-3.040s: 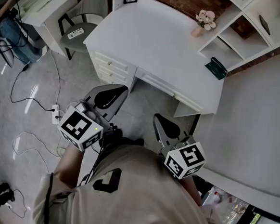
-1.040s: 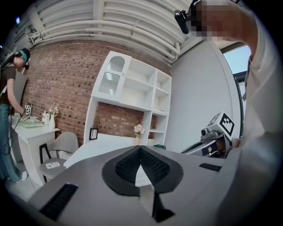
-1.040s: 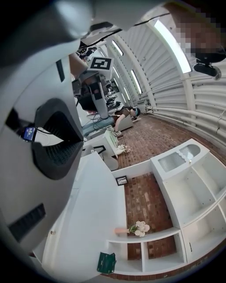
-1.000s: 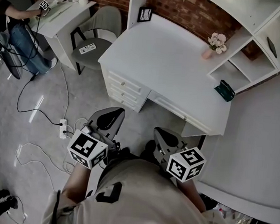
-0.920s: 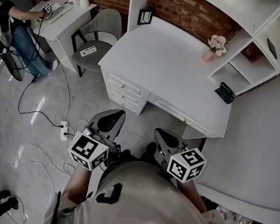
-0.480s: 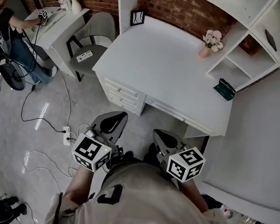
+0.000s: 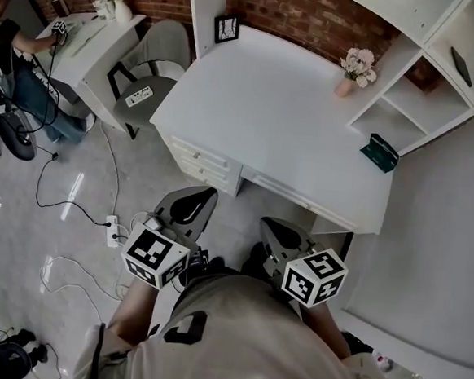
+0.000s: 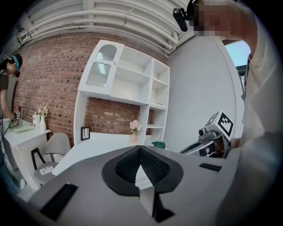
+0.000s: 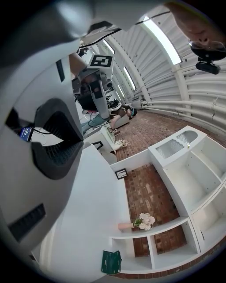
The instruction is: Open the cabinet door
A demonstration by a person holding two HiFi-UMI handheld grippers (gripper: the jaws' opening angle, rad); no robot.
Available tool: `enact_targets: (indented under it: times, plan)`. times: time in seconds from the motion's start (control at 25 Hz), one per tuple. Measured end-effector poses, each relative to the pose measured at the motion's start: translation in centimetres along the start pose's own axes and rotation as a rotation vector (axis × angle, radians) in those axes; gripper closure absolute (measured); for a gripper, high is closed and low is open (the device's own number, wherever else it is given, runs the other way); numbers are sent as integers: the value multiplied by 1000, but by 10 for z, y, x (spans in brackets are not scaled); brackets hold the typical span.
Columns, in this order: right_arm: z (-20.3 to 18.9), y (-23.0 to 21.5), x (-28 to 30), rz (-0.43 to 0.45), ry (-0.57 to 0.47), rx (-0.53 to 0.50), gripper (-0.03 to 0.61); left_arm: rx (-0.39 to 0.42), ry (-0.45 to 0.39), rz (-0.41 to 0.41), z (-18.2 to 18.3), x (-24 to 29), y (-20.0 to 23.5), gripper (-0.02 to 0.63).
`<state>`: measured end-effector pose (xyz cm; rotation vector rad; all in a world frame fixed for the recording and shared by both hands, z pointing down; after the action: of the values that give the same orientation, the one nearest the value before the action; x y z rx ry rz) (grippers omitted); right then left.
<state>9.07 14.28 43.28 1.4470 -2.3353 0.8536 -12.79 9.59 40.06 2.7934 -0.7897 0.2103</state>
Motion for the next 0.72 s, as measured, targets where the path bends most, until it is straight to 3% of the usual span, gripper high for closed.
enact_targets:
  times: [0.28,0.72]
  plan:
    - [25,-26,5,44,-17,3,555,-2,23,37,23,24,-1,597]
    - [59,-90,-5,123,-42,-26,557,43,-52,167,53,78,-19,597]
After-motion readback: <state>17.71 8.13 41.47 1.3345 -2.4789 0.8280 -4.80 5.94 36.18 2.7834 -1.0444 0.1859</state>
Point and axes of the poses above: the fingertips, and each gripper's own axes: x forward along the fingers, y to its left, z out of its top, the point moved 9 cm from there along -x, backward along the fingers, and after that the axes turned 11 degrees about -z, right-handed, at the moved point
